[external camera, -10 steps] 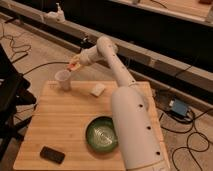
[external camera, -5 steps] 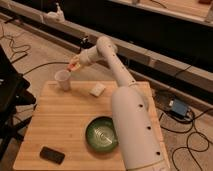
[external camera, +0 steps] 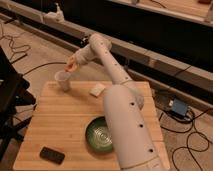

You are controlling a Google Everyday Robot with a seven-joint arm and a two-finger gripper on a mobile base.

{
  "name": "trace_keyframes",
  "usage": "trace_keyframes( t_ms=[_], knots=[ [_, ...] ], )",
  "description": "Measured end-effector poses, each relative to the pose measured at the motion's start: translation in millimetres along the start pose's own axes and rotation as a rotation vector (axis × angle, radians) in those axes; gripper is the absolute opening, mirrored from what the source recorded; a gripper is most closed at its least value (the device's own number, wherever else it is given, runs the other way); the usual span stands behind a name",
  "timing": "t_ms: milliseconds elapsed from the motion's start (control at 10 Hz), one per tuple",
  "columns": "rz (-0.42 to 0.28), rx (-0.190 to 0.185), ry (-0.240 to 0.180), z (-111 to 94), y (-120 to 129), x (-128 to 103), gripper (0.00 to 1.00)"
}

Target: Place the pepper in the ceramic cup

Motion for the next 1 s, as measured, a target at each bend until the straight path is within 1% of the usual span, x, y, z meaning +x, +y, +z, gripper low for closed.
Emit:
trace_keyframes(
  t_ms=[100, 300, 500, 600, 700, 800, 1000],
  knots=[
    [-0.032, -0.025, 0.026, 7, -2, -6, 0.0],
    [-0.069, -0.058, 0.043, 20, -4, -16, 0.0],
    [-0.092, -0.098, 0.062, 37, -3, -24, 0.01],
    [-0.1, -0.119, 0.068, 46, -1, -27, 0.07],
    [-0.105, -0.132, 0.068, 53, -1, -31, 0.15],
    [-0.106, -0.148, 0.066, 61, 1, -33, 0.27],
    [-0.093, -0.157, 0.06, 67, 3, -33, 0.45]
  ],
)
